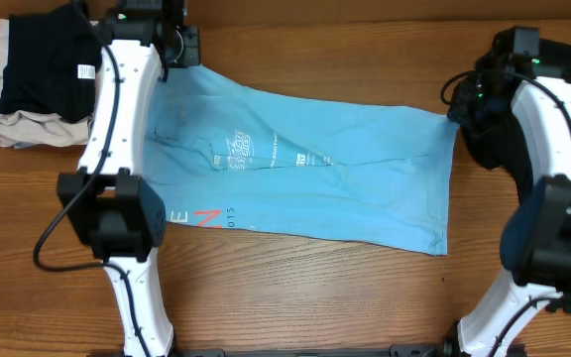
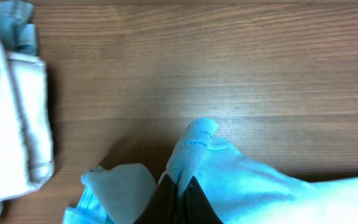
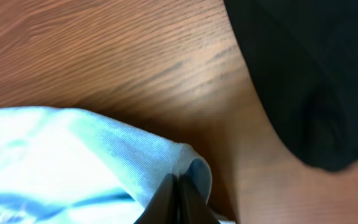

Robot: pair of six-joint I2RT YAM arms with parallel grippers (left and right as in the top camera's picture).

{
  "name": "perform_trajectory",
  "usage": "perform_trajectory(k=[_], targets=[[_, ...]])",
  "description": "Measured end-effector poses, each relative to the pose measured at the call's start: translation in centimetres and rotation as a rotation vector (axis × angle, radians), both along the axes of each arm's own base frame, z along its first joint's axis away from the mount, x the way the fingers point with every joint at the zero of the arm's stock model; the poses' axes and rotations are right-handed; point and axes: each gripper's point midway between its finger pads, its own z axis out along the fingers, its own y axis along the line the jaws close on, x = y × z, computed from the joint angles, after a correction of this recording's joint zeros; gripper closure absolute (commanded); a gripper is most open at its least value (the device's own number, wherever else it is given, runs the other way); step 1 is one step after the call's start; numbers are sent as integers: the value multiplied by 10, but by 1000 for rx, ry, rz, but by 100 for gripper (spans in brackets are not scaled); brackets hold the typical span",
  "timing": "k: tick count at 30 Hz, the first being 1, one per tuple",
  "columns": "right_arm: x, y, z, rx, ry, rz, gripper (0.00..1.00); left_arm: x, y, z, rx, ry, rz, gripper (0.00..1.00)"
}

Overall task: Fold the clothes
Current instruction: 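Fold the shirt's top half down over the bottom half with both grippers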

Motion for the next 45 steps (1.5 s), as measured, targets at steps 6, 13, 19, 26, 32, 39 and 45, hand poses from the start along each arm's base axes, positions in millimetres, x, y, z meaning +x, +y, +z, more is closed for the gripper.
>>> perform_trajectory(k=[6,13,19,26,32,39,45], targets=[[-37,7,30,16,65,-6,96,-36,6,17,24,77,10,96],[-65,12,35,31,150,-10,96,-81,18,1,74,270,32,96],[-81,14,20,43,217,-26,96,-117,43,-6,135,418,83,96],[-107,18,-10,64,329,-59,96,-149,78,-44,132,580,162,96],[-123,15,-31,75,385,-105,96,-169,78,-90,107,686,153,96],[-148,6,-50,87,461,-157,96,-193,46,-126,77,785,53,96],[-168,3,-64,67,526,-180,65,-211,36,-140,82,848,22,63]])
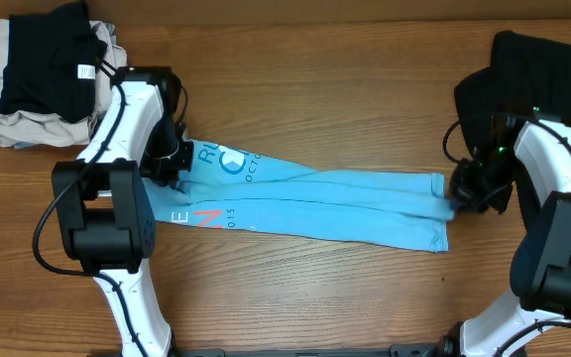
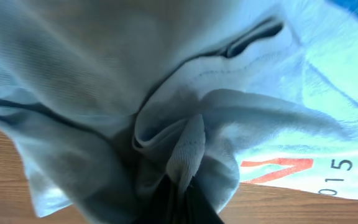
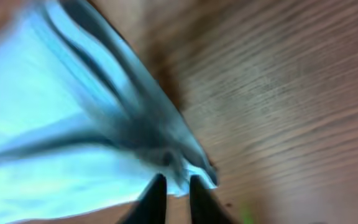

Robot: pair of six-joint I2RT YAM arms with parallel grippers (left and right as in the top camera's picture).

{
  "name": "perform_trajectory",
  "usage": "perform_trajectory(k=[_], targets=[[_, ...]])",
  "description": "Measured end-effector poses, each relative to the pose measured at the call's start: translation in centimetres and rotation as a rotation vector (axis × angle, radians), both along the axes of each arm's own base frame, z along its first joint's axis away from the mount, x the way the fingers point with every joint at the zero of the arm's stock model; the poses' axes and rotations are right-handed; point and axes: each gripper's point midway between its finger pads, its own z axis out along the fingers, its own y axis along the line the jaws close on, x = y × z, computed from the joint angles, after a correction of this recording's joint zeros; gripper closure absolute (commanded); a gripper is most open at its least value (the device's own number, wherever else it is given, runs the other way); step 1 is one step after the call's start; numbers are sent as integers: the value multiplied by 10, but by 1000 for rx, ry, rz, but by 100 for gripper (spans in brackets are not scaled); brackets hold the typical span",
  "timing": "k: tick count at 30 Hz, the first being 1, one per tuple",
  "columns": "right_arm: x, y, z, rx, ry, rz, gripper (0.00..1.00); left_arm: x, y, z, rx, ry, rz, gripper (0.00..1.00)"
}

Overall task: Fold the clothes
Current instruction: 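Fold the shirt's top half down over the bottom half with both grippers, then fold the shirt's right end leftward with the right gripper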

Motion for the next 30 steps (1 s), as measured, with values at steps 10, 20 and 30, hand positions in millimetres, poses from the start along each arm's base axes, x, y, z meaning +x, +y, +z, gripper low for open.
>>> perform_trajectory(k=[10,20,30], targets=[[1,-14,-12,-16,-32,-24,33,3,5,4,11,-9,-12,5],[22,12,-22,33,-137,84,33,102,-5,111,-45,-434,11,0],[15,22,-46,6,-185,95,55,129,-17,168,-117,-621,25,0]])
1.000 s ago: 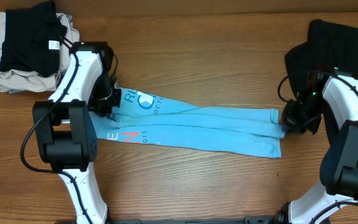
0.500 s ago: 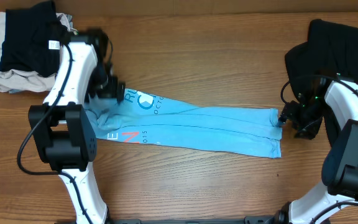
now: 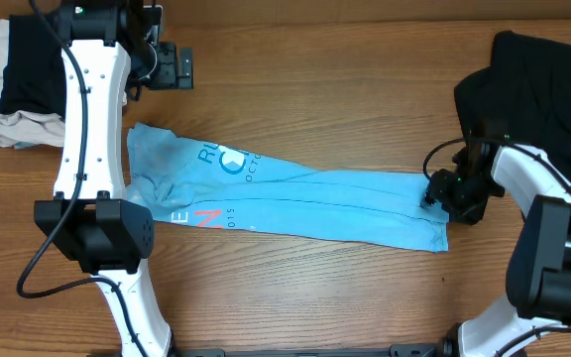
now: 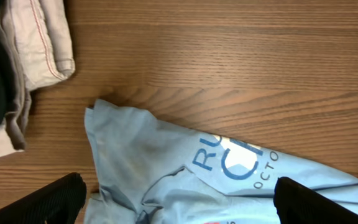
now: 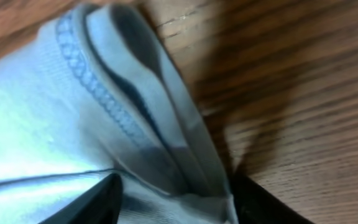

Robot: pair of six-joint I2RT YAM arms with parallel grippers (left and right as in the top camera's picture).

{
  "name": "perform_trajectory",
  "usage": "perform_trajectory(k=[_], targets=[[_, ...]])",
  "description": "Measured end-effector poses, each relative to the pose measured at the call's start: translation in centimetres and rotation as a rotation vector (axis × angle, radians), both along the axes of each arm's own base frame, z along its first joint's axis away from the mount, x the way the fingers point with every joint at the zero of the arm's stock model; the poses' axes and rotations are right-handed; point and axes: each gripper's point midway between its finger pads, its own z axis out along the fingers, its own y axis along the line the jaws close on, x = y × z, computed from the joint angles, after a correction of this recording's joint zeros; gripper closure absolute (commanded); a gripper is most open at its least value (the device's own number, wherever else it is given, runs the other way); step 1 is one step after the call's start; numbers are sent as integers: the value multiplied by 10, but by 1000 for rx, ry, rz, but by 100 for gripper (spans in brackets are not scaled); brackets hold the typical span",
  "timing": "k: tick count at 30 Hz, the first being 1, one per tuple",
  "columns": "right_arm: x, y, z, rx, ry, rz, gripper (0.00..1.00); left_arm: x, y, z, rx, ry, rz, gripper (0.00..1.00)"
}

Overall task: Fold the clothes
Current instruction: 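Fold the shirt's right end leftward with the right gripper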

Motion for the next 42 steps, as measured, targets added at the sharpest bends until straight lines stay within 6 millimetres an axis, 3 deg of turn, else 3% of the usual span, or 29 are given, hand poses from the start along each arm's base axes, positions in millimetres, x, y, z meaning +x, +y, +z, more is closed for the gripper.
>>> perform_trajectory(k=[2,4,5,12,16,22,26,31,42], targets=[[-2,-2,-1,-15,-5,-7,69,-1,-1,0,-5,5,2,0],[-4,-3,-2,-23,-1,-12,91,-1,-1,0,-9,4,4,0],[-5,-2,-3,-15,1,-16,96,-1,-1,0,-9,5,4,0],[-7,0,0,27,12,-69,96,-2,-1,-1,-8,8,4,0],[-14,-16,6,39,66,-133,96,-2,-1,-1,-8,7,4,0],[12,-59,51,31,8,-209,96,-1,0,0,0,4,7,0],[28,-63,84,24,-33,-171,96,-1,4,0,21,3,14,0],[38,-36,100,29,-44,-59,96,-1,8,0,43,3,22,0],[47,98,101,40,-86,307,96,-1,9,0,50,3,24,0]])
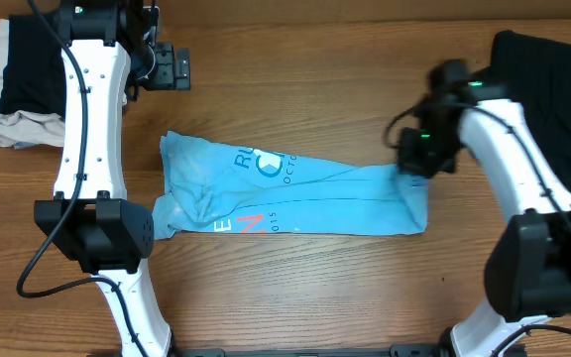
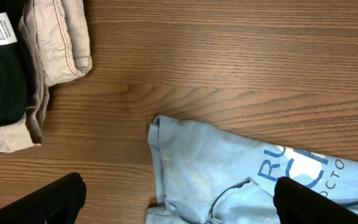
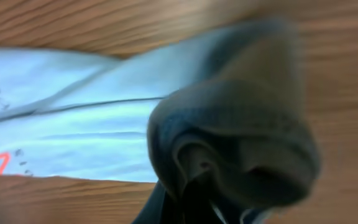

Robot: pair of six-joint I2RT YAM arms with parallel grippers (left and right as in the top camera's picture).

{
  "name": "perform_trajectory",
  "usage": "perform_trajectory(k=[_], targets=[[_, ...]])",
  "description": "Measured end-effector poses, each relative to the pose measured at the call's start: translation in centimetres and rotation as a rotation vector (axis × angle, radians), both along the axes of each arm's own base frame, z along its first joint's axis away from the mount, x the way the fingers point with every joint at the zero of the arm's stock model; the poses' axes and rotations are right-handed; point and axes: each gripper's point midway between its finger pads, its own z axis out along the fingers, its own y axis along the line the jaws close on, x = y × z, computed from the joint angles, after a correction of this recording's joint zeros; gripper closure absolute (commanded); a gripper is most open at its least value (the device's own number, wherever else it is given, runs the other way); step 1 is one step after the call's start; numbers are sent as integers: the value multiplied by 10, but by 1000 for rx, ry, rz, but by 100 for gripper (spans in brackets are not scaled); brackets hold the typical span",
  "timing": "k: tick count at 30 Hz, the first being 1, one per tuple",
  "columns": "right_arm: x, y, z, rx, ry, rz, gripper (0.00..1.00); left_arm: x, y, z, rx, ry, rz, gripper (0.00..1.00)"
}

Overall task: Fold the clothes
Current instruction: 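Fold the shirt's right end leftward with the right gripper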

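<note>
The light blue shirt (image 1: 285,193) lies as a long narrow strip across the middle of the table, print facing up. My right gripper (image 1: 414,159) is shut on its right end and holds that end bunched a little above the table. In the right wrist view the gripped wad (image 3: 229,124) hangs dark over the gripper (image 3: 188,202), and the rest of the shirt (image 3: 73,130) stretches away to the left. My left gripper (image 1: 174,65) is open at the back left, high over the shirt's left end (image 2: 229,180), touching nothing.
A folded pile of black and beige clothes (image 1: 38,79) sits at the back left corner and also shows in the left wrist view (image 2: 17,68). A black garment (image 1: 548,74) lies heaped at the back right, behind my right arm.
My right gripper was open around the shirt's right end on the table. It is now shut on that end, raised and further back-left. The whole strip has shifted. The left arm has not moved.
Both grippers first held the far corners of the widely spread shirt. Then the far edge lay over the near one, leaving a narrow strip. The left gripper then stood open at the back left, the right open at the strip's right end, which it now grips.
</note>
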Motion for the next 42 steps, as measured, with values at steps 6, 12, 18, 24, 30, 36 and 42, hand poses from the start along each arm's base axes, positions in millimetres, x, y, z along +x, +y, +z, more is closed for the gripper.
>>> perform_trajectory(k=[6,12,18,24,30,36,42], targets=[[2,75,2,30,-89,138,81,0,0,0,0,0,0,0],[-7,134,6,72,-152,248,46,0,0,0,0,0,0,0],[-24,148,5,70,-125,292,36,0,0,0,1,0,0,0],[-17,116,1,-11,-108,245,37,0,0,0,3,0,0,0],[-14,97,-17,-57,-118,305,37,2,1,1,3,-10,0,0],[-29,92,-48,-61,-98,388,42,5,1,2,4,-23,1,0],[-27,101,-61,-12,-142,456,48,6,1,2,4,-27,1,0]])
